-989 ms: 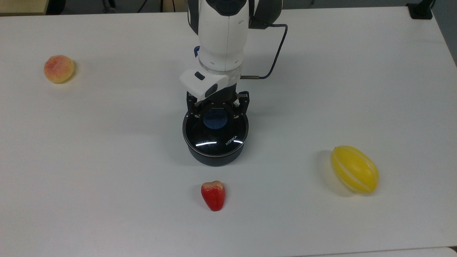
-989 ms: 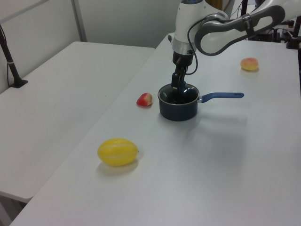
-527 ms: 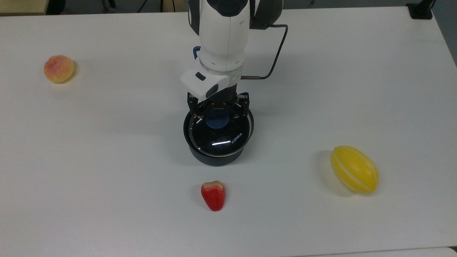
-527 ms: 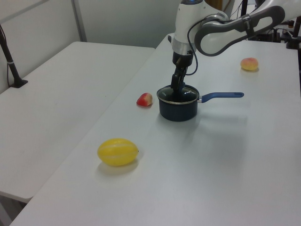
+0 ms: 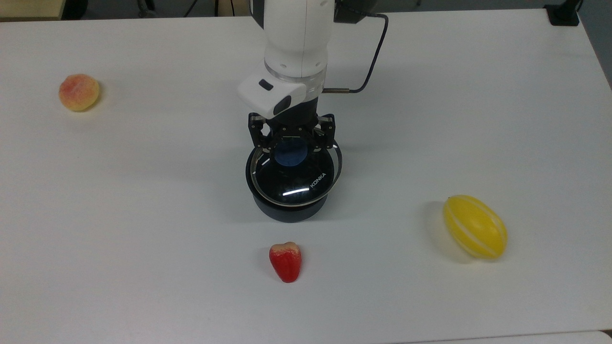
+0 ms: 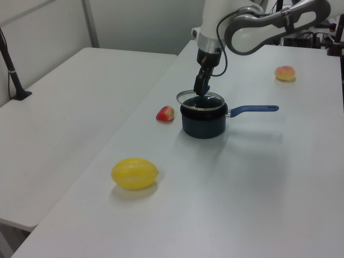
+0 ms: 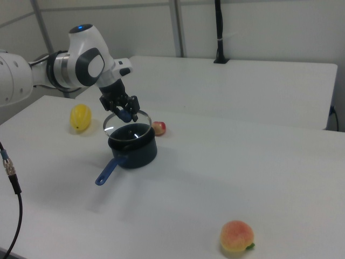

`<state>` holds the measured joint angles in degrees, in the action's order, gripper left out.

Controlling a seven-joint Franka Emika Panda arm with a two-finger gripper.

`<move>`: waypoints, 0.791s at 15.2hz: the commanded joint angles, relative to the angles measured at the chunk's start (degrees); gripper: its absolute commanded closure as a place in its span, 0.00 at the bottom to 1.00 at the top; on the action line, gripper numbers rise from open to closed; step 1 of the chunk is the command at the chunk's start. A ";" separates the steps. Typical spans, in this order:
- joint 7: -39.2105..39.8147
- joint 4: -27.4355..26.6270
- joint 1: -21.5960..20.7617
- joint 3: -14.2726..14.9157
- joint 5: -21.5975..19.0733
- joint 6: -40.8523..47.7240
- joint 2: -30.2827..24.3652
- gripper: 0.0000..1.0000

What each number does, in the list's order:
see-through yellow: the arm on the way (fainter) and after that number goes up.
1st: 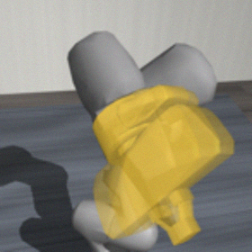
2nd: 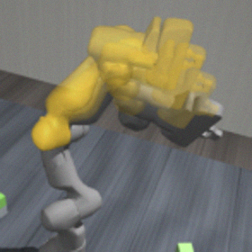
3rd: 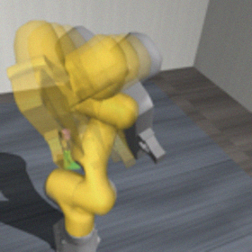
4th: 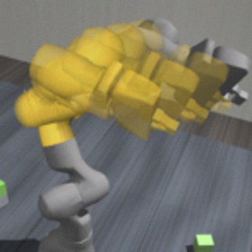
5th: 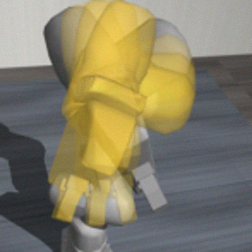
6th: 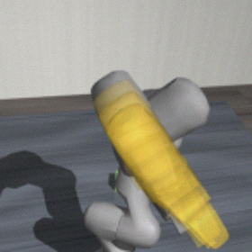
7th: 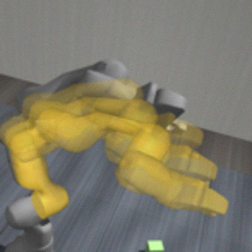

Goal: Open lid
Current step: 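Lift the glass lid off the saucepan and carry it beside the handle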

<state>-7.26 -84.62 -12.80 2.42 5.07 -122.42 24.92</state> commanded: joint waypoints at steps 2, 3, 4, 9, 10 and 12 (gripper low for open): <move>2.23 -1.68 1.02 -0.40 0.82 5.94 -7.40 0.70; 3.73 -2.21 1.29 -0.40 0.82 8.41 -8.82 0.70; 4.96 -2.65 1.46 -0.40 0.73 10.87 -10.31 0.70; 13.48 -6.77 3.75 -0.40 0.46 19.49 -17.26 0.70; 16.20 -9.48 4.62 -0.05 0.47 20.46 -20.14 0.70; 19.02 -13.71 5.16 0.39 0.81 22.66 -24.20 0.70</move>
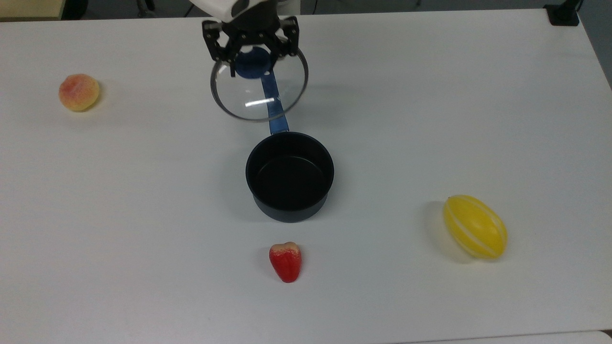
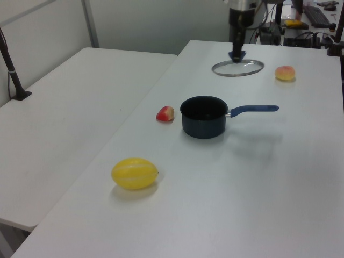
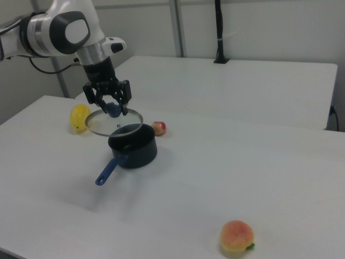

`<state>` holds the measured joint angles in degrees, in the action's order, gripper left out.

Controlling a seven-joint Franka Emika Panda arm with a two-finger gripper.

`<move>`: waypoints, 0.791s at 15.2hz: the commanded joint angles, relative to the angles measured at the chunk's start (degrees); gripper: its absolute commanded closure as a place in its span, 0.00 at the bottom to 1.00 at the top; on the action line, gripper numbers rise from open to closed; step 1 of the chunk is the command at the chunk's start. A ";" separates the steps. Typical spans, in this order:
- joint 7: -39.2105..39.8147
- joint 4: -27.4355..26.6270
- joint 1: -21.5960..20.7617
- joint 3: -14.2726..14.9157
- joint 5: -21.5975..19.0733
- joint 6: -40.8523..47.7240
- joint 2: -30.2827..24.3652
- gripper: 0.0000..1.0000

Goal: Open lid
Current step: 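Lift the glass lid off the saucepan and carry it beside the handle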

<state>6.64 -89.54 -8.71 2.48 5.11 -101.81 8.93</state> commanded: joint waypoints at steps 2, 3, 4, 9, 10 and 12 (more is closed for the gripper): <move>8.28 -12.22 2.29 1.03 0.87 4.42 -11.02 0.70; 10.04 -14.15 2.38 1.82 0.87 5.21 -12.43 0.70; 11.19 -16.17 2.47 2.69 1.30 5.31 -13.83 0.70; 16.46 -26.45 2.38 5.24 5.69 4.70 -18.24 0.68; 16.56 -27.96 2.38 5.25 6.92 4.43 -18.33 0.68; 16.56 -31.12 2.47 6.30 9.30 1.64 -18.33 0.68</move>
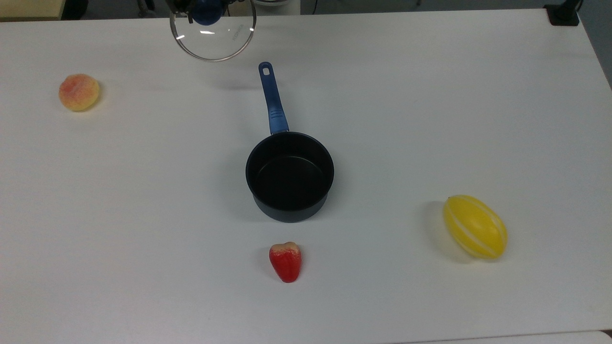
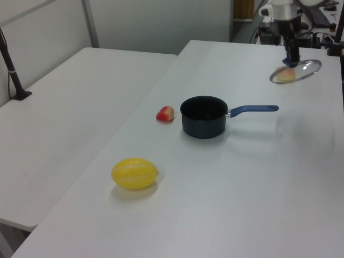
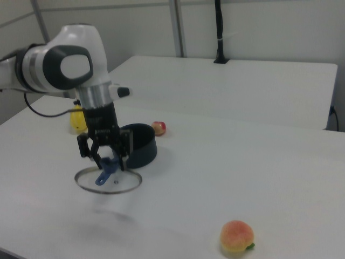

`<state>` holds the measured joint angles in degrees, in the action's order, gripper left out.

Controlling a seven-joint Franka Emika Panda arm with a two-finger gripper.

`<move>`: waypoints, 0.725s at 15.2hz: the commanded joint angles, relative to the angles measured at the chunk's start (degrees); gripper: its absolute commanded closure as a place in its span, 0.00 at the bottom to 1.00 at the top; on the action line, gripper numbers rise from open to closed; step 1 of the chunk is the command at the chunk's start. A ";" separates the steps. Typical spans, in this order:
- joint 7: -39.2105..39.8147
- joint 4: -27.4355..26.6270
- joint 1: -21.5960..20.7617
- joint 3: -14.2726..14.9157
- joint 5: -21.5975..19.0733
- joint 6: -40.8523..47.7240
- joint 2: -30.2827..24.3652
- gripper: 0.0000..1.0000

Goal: Open lid
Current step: 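Lower the held lid onto the table beside the saucepan handle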

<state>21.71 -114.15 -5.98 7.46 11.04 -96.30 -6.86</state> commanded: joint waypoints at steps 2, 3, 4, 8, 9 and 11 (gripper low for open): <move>1.58 -9.32 -0.26 3.51 3.64 -8.79 -2.37 0.68; 1.58 -11.08 -0.18 4.04 3.73 -11.34 -2.37 0.68; 1.58 -12.66 0.00 4.40 3.73 -14.07 -2.37 0.68; 0.44 -18.64 0.27 4.66 4.70 -26.20 -1.32 0.68; -0.34 -19.52 0.27 4.66 4.70 -28.48 -0.71 0.68; -3.32 -21.28 -0.43 4.66 4.78 -33.84 1.05 0.68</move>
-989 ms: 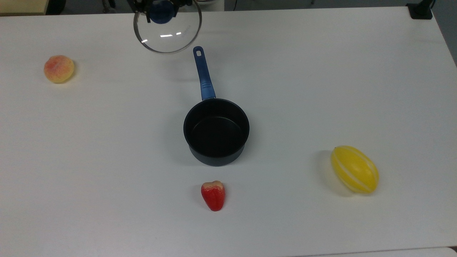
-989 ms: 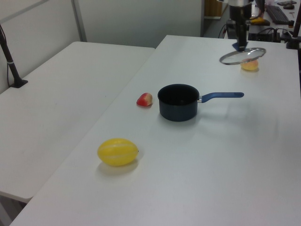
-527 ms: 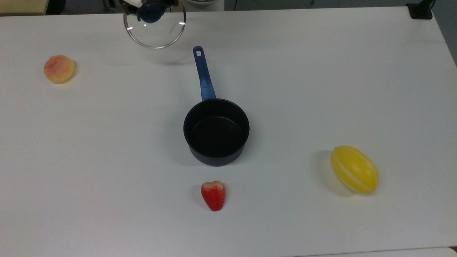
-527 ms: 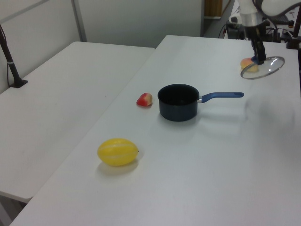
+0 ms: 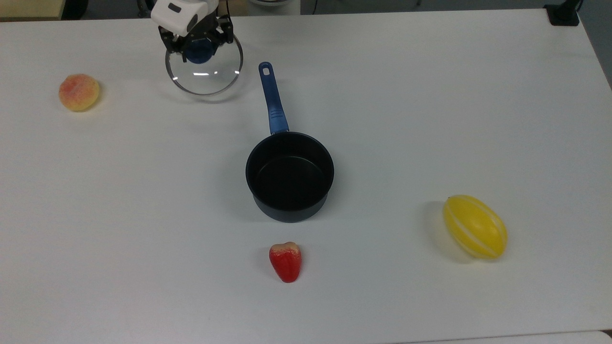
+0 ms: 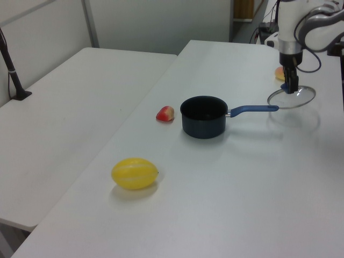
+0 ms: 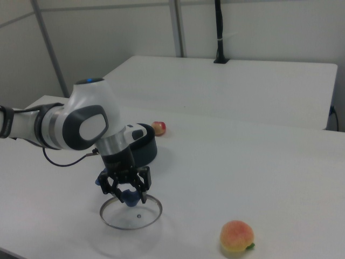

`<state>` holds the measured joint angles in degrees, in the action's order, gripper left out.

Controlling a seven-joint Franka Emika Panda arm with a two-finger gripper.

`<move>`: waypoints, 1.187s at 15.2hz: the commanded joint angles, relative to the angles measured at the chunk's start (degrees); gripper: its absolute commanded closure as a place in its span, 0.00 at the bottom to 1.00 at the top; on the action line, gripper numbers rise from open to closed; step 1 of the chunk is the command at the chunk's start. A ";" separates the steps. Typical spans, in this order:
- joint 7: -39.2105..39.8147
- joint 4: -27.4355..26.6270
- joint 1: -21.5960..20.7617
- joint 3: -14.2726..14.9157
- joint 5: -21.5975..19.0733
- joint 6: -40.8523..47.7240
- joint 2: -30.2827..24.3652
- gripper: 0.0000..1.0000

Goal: Open lid
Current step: 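Lower the held lid onto the table beside the saucepan handle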

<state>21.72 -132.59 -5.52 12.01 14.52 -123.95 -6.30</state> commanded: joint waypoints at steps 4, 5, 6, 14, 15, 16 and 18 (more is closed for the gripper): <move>-9.05 -3.46 -1.25 -0.32 1.65 -11.30 3.31 0.68; -10.72 -3.46 -1.51 -0.50 1.74 -12.01 4.01 0.68; -12.30 -3.46 -2.47 -0.50 1.74 -12.54 4.54 0.68; -19.34 -3.02 -3.45 -1.64 1.57 -12.81 6.22 0.30; -19.87 -2.93 -3.27 -1.64 1.22 -12.72 6.22 0.15; -20.22 -2.85 -3.19 -1.64 1.04 -12.28 6.13 0.02; -20.40 -2.23 -3.10 -1.64 0.95 -11.49 6.04 0.00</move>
<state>3.03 -135.41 -8.64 10.50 15.14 -135.83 -0.25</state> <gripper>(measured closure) 0.053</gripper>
